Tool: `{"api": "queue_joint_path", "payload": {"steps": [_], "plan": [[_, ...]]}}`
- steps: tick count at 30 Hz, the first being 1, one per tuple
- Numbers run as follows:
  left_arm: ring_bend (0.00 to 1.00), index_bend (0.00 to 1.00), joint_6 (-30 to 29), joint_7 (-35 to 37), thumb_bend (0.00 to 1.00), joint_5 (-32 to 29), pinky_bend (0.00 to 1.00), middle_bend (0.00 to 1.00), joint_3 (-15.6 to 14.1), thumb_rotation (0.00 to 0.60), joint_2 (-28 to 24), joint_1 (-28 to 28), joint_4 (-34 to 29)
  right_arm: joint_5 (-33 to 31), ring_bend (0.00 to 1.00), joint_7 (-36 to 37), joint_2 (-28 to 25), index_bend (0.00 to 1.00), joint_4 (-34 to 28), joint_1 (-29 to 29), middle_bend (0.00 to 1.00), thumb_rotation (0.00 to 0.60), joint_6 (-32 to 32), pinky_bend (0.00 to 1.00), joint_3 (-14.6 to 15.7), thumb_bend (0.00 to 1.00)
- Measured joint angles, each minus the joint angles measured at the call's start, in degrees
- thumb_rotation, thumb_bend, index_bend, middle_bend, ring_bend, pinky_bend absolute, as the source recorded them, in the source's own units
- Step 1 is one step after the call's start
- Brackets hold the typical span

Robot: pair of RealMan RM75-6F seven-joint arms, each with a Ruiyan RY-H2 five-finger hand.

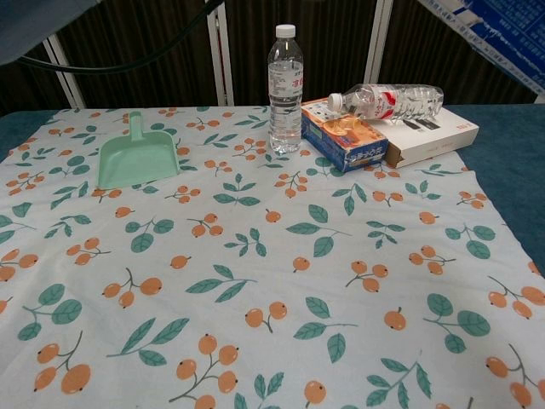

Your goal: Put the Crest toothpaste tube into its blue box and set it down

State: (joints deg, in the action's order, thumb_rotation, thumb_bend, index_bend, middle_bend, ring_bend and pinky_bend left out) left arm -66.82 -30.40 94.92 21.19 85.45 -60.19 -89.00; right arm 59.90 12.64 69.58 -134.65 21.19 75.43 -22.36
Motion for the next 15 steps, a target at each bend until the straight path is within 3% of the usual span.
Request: {"api": "queue_joint_path", "payload": {"steps": [9, 15], "plan": [[0.17, 0.13, -4.56, 2.13, 0.03, -1.84, 0.31, 0.15, 2.79, 0.600, -1.91, 1.57, -3.42, -1.31, 0.45, 7.23, -1.36, 0.41, 1.64, -1.54, 0.49, 0.600, -2.08, 0.39, -0.40, 0.35], [0.17, 0.13, -9.64, 5.07, 0.03, -0.56, 0.30, 0.15, 1.24, 0.600, -5.28, 6.25, -6.94, -1.83, 0.45, 13.18, -1.51, 0.41, 3.18, -2.51, 0.49, 0.600, -3.13, 0.39, -0.99, 0.35]]}}
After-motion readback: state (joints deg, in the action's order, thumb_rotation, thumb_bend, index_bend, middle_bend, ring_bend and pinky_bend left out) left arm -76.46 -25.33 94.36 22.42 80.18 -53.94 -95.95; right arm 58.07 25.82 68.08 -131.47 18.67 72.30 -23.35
